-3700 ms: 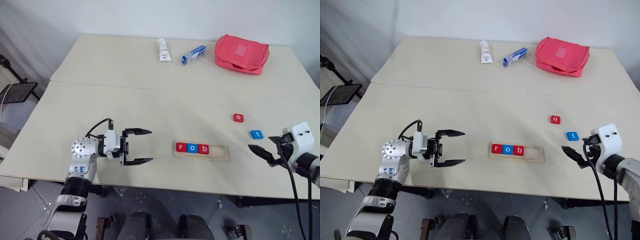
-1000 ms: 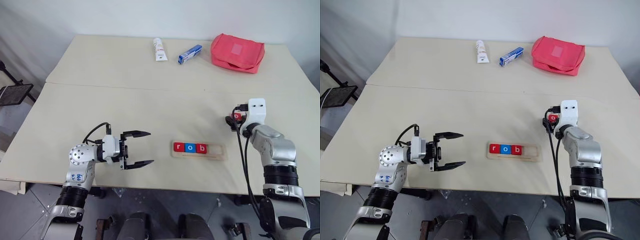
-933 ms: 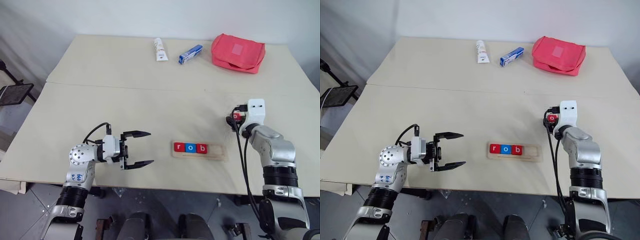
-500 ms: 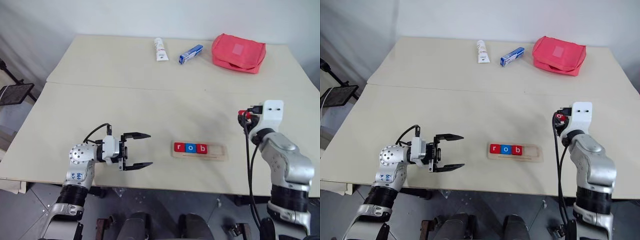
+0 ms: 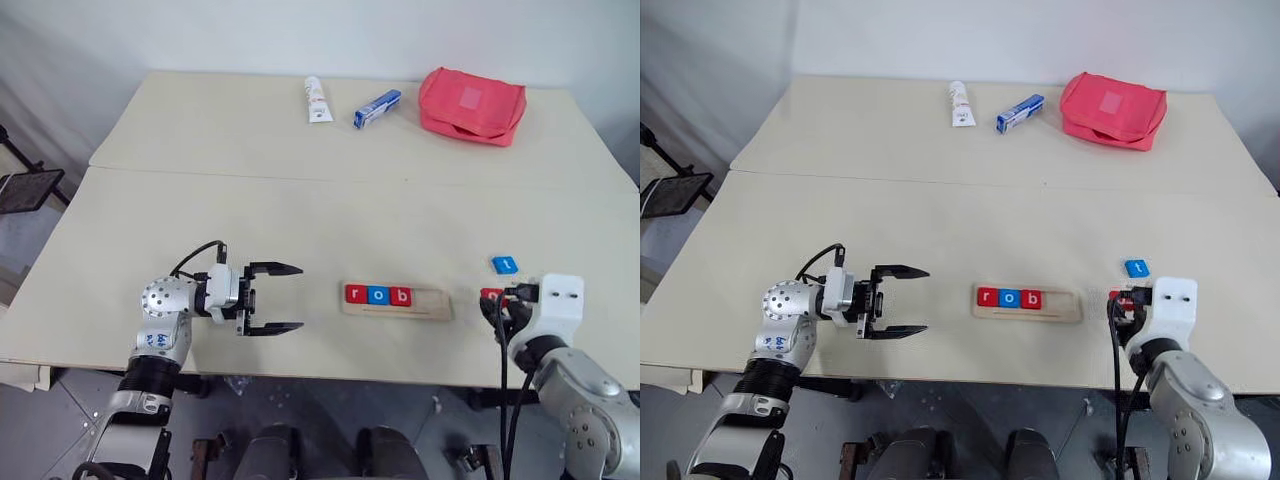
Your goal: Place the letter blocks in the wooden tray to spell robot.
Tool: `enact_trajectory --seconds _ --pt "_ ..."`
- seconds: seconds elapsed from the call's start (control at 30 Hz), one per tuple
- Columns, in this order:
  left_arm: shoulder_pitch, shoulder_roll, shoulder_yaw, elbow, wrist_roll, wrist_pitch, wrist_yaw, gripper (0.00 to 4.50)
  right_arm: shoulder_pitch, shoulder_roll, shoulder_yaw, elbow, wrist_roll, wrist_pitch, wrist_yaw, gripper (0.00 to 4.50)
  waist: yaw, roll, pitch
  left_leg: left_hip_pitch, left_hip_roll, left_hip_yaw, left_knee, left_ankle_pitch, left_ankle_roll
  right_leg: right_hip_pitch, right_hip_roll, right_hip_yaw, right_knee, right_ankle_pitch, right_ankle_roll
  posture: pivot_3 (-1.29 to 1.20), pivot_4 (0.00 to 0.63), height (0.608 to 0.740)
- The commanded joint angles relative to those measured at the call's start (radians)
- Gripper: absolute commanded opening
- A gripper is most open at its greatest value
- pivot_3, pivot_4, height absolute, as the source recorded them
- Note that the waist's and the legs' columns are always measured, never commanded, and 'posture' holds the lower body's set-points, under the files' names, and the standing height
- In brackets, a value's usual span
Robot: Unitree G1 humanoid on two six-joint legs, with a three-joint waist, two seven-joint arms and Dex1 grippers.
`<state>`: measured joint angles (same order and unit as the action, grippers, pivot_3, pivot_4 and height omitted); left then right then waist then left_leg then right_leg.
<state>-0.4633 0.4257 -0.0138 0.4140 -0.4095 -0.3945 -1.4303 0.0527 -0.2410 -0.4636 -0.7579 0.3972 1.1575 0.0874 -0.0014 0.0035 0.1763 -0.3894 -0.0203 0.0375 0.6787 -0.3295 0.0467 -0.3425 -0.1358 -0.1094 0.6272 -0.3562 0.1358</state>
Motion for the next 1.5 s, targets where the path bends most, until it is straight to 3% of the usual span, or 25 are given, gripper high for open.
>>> enact_trajectory --seconds 0.03,0.3,0.6,0.9,1.0,1.1,1.27,1.5 --pt "-0.008 -0.005 0.012 -0.005 -0.017 -0.011 -0.004 4.5 0.012 0.015 -0.002 -0.032 0.009 -0.026 -0.001 1.45 0.0 0.0 0.0 0.0 0.0 0.0 0.0 0.0 0.0 0.0 0.0 0.0 0.0 0.0 0.0 0.0 0.15 0.74" --pt "-0.003 -0.004 0.013 -0.021 -0.013 -0.004 0.01 4.5 -0.006 0.042 0.013 0.022 0.003 -0.073 -0.006 1.45 0.0 0.0 0.0 0.0 0.0 0.0 0.0 0.0 0.0 0.0 0.001 0.001 0.0 0.0 0.0 0.0 0.15 0.74" --pt "0.004 -0.004 0.013 -0.035 -0.013 -0.004 0.022 4.5 0.023 -0.008 0.004 -0.019 0.034 -0.096 0.047 4.47 0.0 0.0 0.0 0.0 0.0 0.0 0.0 0.0 0.0 0.0 0.001 0.001 0.0 0.0 0.0 0.0 0.15 0.74" --pt "0.001 -0.013 0.009 -0.031 -0.008 -0.009 0.031 4.5 0.084 -0.422 0.047 0.069 0.06 -0.189 0.387 4.47 0.002 0.0 0.0 0.0 0.0 0.0 0.0 0.0 0.001 0.001 0.001 0.002 -0.002 0.0 0.0 0.0 0.15 0.74" --pt "-0.001 -0.017 0.01 -0.025 -0.006 -0.014 0.032 4.5 0.08 -0.628 0.092 0.179 0.049 -0.301 0.615 4.47 0.002 0.0 0.0 0.0 0.0 0.0 0.0 0.0 0.001 0.001 0.001 0.001 -0.003 0.0 0.0 0.0 0.15 0.74" --pt "0.0 -0.016 0.011 -0.026 -0.006 -0.017 0.031 4.5 0.03 -0.767 0.161 0.335 0.008 -0.439 0.768 4.47 0.002 -0.001 0.0 0.0 0.001 0.001 0.001 0.0 0.001 0.003 0.001 0.0 -0.005 0.0 0.0 0.0 0.15 0.74" --pt "0.011 -0.013 0.013 -0.037 -0.007 -0.019 0.037 4.5 -0.113 -0.845 0.291 0.566 -0.061 -0.617 0.917 4.47 0.001 -0.001 0.0 0.0 0.002 0.0 0.001 0.0 0.001 0.003 0.001 -0.001 -0.005 0.0 0.0 0.0 0.15 0.74" --pt "0.042 -0.001 0.02 -0.076 -0.008 -0.016 0.057 4.5 -0.263 -0.837 0.435 0.784 -0.145 -0.75 1.04 4.47 0.006 -0.001 0.0 -0.001 0.001 -0.001 0.002 0.0 0.001 0.003 -0.001 -0.004 -0.005 0.0 0.0 0.0 0.15 0.74"
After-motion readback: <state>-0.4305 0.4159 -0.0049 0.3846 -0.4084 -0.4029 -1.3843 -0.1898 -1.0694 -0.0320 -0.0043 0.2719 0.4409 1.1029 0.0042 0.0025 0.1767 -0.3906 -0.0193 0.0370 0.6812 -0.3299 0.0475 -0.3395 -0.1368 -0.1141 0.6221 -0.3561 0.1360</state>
